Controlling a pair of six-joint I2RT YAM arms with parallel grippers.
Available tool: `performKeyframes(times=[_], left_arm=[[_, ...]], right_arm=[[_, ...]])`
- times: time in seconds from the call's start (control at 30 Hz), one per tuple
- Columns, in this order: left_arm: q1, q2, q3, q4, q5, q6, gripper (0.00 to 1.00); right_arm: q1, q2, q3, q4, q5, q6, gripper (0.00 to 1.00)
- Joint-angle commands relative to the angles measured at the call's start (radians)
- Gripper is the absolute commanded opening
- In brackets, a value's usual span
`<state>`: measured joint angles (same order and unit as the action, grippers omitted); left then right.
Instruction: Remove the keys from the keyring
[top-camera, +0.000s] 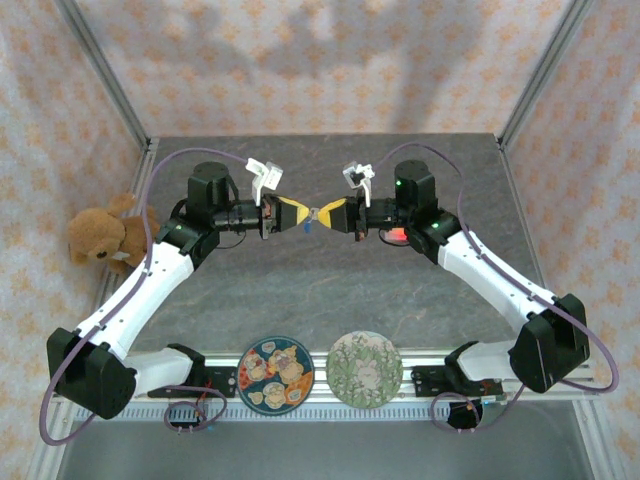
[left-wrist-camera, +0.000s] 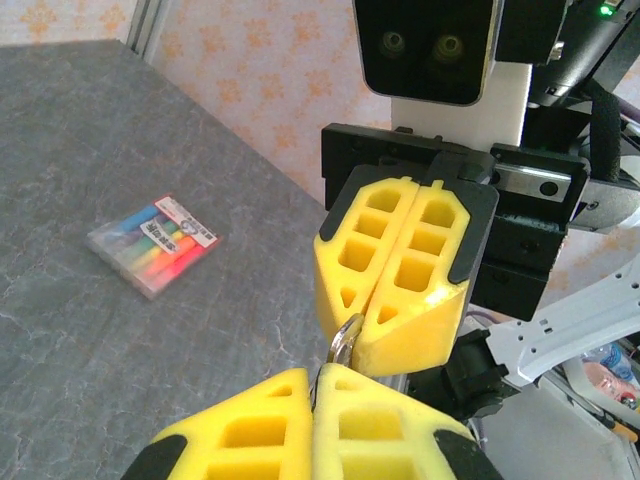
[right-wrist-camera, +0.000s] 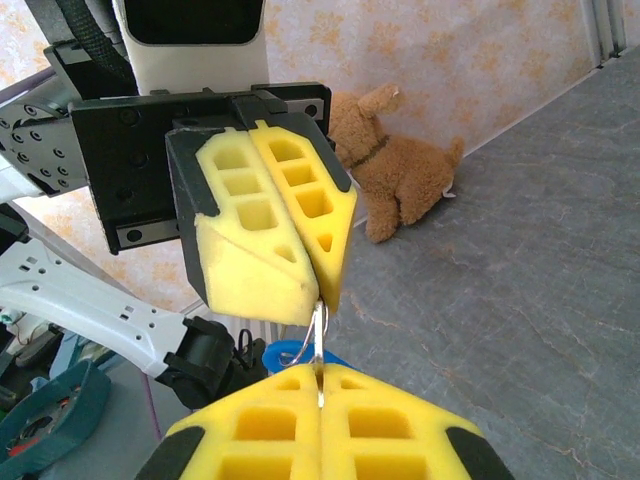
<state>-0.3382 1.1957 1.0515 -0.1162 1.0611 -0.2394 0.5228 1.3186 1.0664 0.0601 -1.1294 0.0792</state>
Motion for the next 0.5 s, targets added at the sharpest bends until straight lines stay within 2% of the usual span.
performKeyframes(times=[0.0, 0.13, 0.27, 0.47], left_arm=[[-0.008, -0.013, 0.007, 0.047, -0.017, -0.031, 0.00], [-0.008, -0.030, -0.047, 0.180, -0.088, -0.129, 0.00], [-0.007, -0.052, -0.075, 0.219, -0.177, -0.160, 0.00], [-0.007, -0.054, -0.103, 0.300, -0.229, -0.230, 0.00]], right_arm=[[0.005, -0.033, 0.025, 0.013, 0.048, -0.024, 0.00], [0.015, -0.069, -0.046, 0.121, 0.093, 0.000, 0.00], [0.035, -0.099, -0.117, 0.235, 0.131, 0.036, 0.00], [0.080, -0.125, -0.184, 0.350, 0.210, 0.067, 0.00]])
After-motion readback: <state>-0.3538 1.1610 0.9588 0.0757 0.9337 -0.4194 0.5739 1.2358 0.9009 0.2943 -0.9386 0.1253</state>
